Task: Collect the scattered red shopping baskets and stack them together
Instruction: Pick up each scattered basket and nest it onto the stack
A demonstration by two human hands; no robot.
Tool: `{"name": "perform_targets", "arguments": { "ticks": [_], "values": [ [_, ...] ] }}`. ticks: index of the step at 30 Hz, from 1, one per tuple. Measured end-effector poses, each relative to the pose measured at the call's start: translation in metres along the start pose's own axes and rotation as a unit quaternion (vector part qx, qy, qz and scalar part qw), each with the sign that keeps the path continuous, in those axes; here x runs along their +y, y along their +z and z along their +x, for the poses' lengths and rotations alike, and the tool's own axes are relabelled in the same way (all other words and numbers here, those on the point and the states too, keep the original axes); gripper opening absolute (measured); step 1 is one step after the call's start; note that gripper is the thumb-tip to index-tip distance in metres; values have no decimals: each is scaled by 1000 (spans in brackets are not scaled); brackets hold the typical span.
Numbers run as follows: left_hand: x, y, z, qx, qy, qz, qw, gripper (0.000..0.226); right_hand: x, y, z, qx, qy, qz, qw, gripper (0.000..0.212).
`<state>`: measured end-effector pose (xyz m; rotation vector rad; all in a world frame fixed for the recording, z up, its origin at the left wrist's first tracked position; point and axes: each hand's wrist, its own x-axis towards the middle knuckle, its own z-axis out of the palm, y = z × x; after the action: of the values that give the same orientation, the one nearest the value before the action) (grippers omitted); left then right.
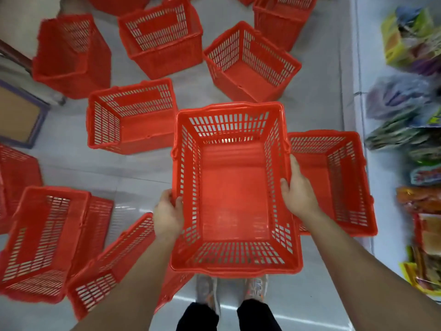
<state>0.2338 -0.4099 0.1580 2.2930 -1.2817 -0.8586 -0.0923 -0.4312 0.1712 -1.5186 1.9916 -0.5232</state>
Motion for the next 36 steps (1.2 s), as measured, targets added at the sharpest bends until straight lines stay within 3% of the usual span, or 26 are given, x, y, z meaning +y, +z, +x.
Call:
{"name": "perform_targets", "arguments": {
  "ticks": [11, 17, 23, 27, 31, 36],
  "values": [
    [-67, 100, 92, -8, -4, 15, 1000, 25, 65, 109, 89, -9, -36, -12, 999, 73],
    [-100, 133, 111, -74, -39, 78, 993, 65, 102, 147, 94, -67, 29, -70, 995, 75],
    [-114, 166, 122, -75, -40, 50, 995, 76, 136, 174, 85, -63, 99, -47, 992, 67],
    [-121, 200, 128, -61, -41, 15, 997, 66, 153, 202, 84, -38, 96, 12, 995, 59],
    [-129, 224, 125, -6, -14, 2, 1000, 47, 170, 224, 84, 43, 46, 22, 998, 50],
    [-125, 217, 119, 29, 26, 5, 999, 38, 170, 218, 78, 70, 7, 45, 997, 49]
  ]
}}
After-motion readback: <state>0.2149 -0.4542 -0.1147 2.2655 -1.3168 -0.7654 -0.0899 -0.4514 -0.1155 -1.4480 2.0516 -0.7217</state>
